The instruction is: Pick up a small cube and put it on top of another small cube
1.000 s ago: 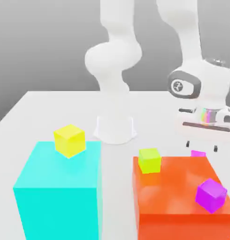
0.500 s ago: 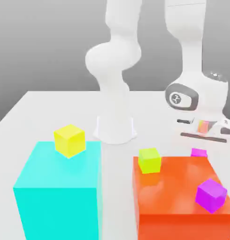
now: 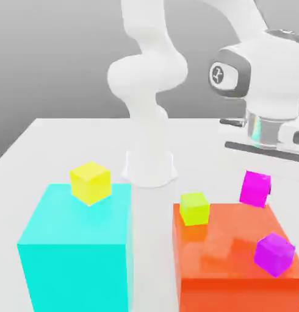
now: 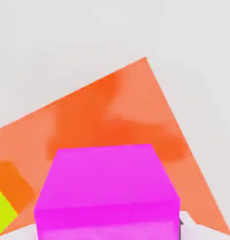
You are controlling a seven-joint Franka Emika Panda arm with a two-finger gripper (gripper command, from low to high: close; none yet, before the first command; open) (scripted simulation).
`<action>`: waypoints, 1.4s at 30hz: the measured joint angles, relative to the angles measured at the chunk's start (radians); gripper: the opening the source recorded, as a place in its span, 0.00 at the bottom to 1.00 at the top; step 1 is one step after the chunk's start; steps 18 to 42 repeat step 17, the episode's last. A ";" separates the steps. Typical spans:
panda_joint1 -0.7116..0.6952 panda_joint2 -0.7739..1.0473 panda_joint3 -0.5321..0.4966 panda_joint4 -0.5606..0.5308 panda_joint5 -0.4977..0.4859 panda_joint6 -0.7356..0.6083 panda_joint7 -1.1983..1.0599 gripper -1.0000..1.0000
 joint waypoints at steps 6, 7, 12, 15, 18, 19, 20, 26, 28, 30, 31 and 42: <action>-0.152 -0.126 -0.168 0.146 -0.071 -0.255 -0.197 0.00; -0.175 -0.147 -0.193 0.168 -0.081 -0.294 -0.228 0.00; -0.242 -0.168 -0.304 0.184 -0.116 -0.324 -0.342 0.00; -0.238 -0.140 -0.330 0.138 -0.119 -0.252 -0.350 1.00; -0.238 -0.140 -0.330 0.138 -0.119 -0.252 -0.350 1.00; -0.238 -0.140 -0.330 0.138 -0.119 -0.252 -0.350 1.00; -0.238 -0.140 -0.330 0.138 -0.119 -0.252 -0.350 1.00; -0.238 -0.140 -0.330 0.138 -0.119 -0.252 -0.350 1.00; -0.238 -0.140 -0.330 0.138 -0.119 -0.252 -0.350 1.00; -0.238 -0.140 -0.330 0.138 -0.119 -0.252 -0.350 1.00; -0.238 -0.140 -0.330 0.138 -0.119 -0.252 -0.350 1.00; -0.238 -0.140 -0.330 0.138 -0.119 -0.252 -0.350 1.00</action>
